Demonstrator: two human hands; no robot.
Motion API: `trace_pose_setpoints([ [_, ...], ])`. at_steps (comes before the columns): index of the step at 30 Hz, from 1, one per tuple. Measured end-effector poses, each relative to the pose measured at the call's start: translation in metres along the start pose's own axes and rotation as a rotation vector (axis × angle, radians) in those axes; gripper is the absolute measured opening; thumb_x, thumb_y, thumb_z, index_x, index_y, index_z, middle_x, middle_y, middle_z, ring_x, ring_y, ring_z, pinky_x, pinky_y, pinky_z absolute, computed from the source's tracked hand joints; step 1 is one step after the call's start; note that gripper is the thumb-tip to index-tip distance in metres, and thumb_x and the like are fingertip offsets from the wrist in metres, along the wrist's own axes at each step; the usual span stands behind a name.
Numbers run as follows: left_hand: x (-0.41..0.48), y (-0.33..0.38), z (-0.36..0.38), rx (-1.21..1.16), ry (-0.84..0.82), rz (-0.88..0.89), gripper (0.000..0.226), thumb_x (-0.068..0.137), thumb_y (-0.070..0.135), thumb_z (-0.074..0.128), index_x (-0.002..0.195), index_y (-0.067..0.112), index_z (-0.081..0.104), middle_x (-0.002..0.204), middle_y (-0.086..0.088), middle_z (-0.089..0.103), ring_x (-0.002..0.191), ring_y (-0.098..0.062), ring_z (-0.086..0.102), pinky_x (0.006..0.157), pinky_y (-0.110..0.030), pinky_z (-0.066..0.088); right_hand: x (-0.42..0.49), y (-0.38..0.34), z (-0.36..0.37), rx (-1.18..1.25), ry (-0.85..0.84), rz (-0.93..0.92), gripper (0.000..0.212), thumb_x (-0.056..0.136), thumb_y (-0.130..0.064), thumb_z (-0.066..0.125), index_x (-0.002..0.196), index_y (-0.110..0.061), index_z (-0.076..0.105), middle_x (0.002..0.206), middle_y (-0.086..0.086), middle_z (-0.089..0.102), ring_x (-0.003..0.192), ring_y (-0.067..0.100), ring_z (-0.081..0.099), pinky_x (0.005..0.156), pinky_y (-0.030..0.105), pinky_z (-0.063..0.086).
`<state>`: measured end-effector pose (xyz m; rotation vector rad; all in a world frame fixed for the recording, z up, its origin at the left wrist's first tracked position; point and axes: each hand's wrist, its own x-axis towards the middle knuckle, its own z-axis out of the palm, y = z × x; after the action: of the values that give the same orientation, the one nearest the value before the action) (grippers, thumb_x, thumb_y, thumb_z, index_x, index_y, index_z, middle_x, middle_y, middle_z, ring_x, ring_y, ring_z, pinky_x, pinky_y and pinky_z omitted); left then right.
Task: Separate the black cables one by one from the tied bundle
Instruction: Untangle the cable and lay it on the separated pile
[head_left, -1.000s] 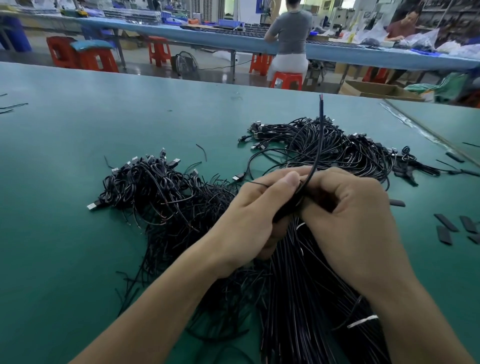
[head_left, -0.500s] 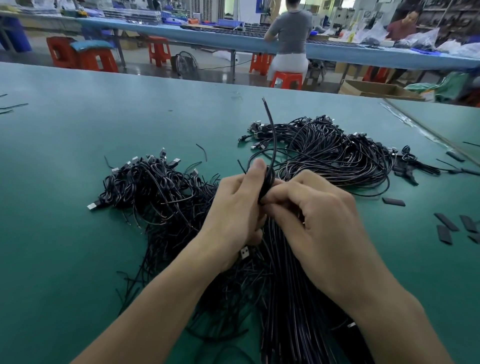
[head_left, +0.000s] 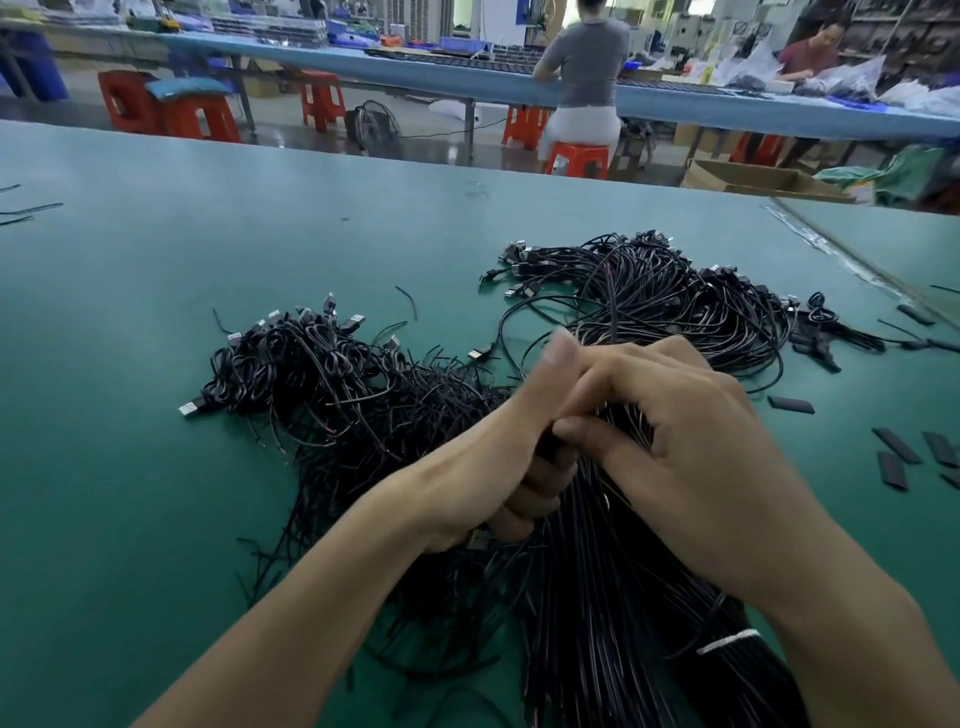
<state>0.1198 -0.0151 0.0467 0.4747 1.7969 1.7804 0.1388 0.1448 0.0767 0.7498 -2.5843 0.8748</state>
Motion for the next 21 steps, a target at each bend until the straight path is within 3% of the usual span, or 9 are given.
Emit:
trace_pose_setpoints([
  [3,-0.004,0.005,-0.004,0.200,-0.112,0.071,0.028,0.072,0.044,0.078,0.066,0.032,0.054,0.057,0.015,0.034,0.046,-0.004,0.029,0.041,-0.017,0.025,0.000,0.002,-0.004,0.049,-0.020,0.010,0.008,0.083,-0.023,0.071,0.080,-0.027,0.066,0.097,-0.024,0.067,0.103,0.006,0.055,0.086,0.015,0.040],
  [6,-0.004,0.000,-0.005,0.417,-0.072,0.066,0.045,0.072,0.014,0.088,0.069,0.028,0.046,0.057,0.017,0.035,0.051,-0.001,0.032,0.046,-0.014,0.027,-0.001,0.003,-0.004,0.030,-0.013,0.029,0.020,0.082,-0.016,0.077,0.078,-0.029,0.062,0.081,-0.015,0.063,0.091,0.007,0.057,0.075,0.019,0.042],
  [11,0.001,-0.004,-0.001,0.558,0.049,0.047,0.040,0.083,0.009,0.077,0.069,0.018,0.041,0.052,0.016,0.035,0.051,-0.005,0.031,0.048,-0.020,0.028,-0.003,0.005,-0.003,0.009,-0.086,0.040,0.024,0.080,-0.024,0.076,0.090,-0.036,0.058,0.083,-0.016,0.061,0.089,0.006,0.056,0.071,0.017,0.036],
  [16,0.002,-0.005,0.001,0.615,0.068,0.044,0.026,0.086,0.010,0.074,0.080,0.007,0.048,0.066,0.008,0.035,0.060,-0.012,0.034,0.056,-0.028,0.033,-0.001,0.002,0.000,-0.035,-0.108,-0.011,0.027,0.079,-0.015,0.077,0.091,-0.033,0.059,0.080,-0.017,0.060,0.088,0.008,0.054,0.071,0.022,0.041],
  [21,0.004,-0.005,0.002,0.497,0.103,0.028,0.019,0.087,0.010,0.070,0.083,0.004,0.053,0.068,-0.001,0.041,0.058,-0.013,0.036,0.050,-0.025,0.033,0.000,0.001,0.005,-0.055,-0.085,-0.062,0.028,0.081,-0.008,0.075,0.089,-0.030,0.061,0.075,-0.019,0.056,0.085,0.005,0.052,0.072,0.017,0.040],
])
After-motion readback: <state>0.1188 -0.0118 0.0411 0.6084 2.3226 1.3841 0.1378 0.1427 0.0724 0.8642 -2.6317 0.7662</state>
